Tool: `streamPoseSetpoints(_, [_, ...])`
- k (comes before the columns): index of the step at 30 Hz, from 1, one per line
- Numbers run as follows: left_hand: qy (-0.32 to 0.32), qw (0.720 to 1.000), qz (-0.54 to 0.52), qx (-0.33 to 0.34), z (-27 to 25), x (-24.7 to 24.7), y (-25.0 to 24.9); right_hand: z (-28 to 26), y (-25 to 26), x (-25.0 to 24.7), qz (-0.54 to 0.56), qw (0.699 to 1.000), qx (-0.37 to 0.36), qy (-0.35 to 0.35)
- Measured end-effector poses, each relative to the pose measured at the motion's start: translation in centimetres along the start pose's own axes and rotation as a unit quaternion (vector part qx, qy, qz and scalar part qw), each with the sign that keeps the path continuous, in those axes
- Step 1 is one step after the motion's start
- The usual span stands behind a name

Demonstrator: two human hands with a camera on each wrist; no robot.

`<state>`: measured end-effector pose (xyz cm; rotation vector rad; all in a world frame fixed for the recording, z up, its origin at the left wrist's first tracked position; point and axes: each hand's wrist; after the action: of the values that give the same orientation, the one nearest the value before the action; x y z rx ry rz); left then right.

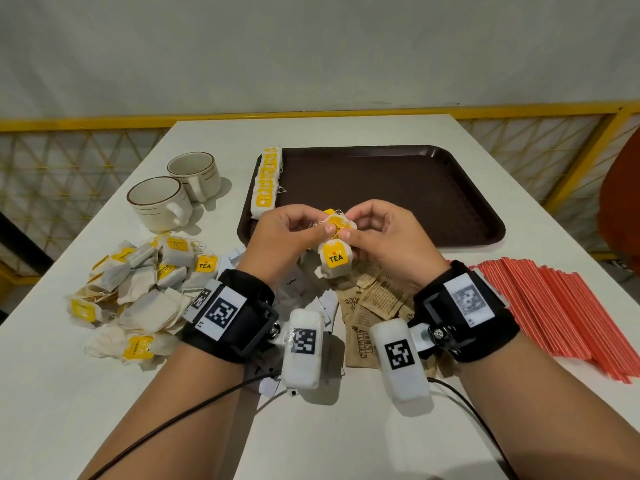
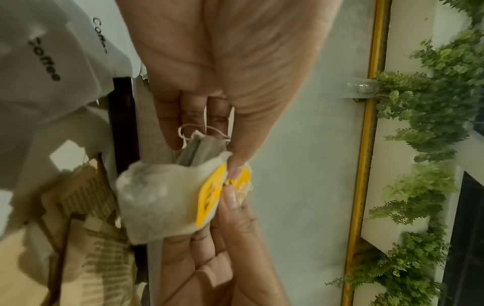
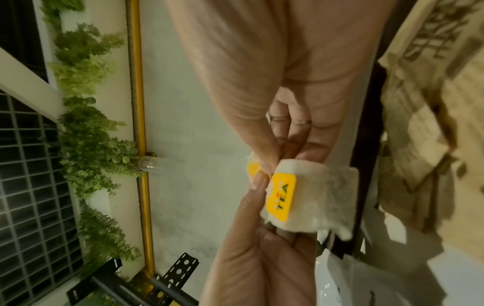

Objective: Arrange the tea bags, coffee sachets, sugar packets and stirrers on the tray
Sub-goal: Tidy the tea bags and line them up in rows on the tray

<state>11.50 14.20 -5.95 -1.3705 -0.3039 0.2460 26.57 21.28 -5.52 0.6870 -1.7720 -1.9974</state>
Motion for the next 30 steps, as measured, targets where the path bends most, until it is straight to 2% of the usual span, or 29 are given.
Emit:
streamPoseSetpoints(6, [-0.036,0.998,-0.042,-0.01,0.3,-0.3,0.1,-0.1,0.4,-0.8,-0.061,0.997,0.02,0.049])
streamPoseSetpoints(11, [-0.061,0.997,-0.033,0.02,0.5,-0.7,0.3,-0.2,0.3,-1.2,-0.085,0.991,0.041,0.097])
streamPoseSetpoints(12, [-0.064,0.997,-0.029,0.027,0.5,-0.8,0.3,-0.2,0.5,-1.4,-0.072,0.991,0.044,0.102])
streamPoseSetpoints(14, [-0.06,0.997,-0.022,0.035,0.5,-0.7,0.2,-0.4,1.0,-1.6,0.023,0.994,0.044,0.098])
streamPoseSetpoints(16, [-0.039,0.999,-0.02,0.031,0.4,-0.5,0.1,-0.4,1.2,-1.2,0.129,0.988,0.037,0.074])
streamPoseSetpoints(17, [-0.025,0.999,-0.02,0.027,0.3,-0.3,0.0,-0.3,1.1,-0.9,0.145,0.988,0.03,0.054])
streamPoseSetpoints(20, [0.014,1.0,-0.014,0.014,0.0,0.0,-0.2,0.0,0.4,-0.6,0.058,0.998,-0.007,-0.008])
streamPoseSetpoints(23, [0.042,0.999,-0.01,0.007,0.0,-0.1,-0.3,0.0,0.3,-0.7,-0.02,0.999,-0.029,-0.011])
streamPoseSetpoints(28, [0.01,0.999,-0.022,0.025,0.3,-0.6,-0.2,0.3,-0.2,-1.1,-0.101,0.994,-0.046,-0.017])
streamPoseSetpoints(30, [-0.01,0.999,-0.014,0.033,0.6,-1.2,-0.3,0.5,-0.1,-1.4,-0.094,0.995,-0.036,-0.018])
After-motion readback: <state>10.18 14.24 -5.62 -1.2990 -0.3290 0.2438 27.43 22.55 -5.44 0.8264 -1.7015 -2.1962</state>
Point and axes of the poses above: each hand's wrist, its own z-axis towards the middle knuckle, its own x-axis out of the palm, y = z × x, and after that the axes turned 7 degrees about -z, right-handed
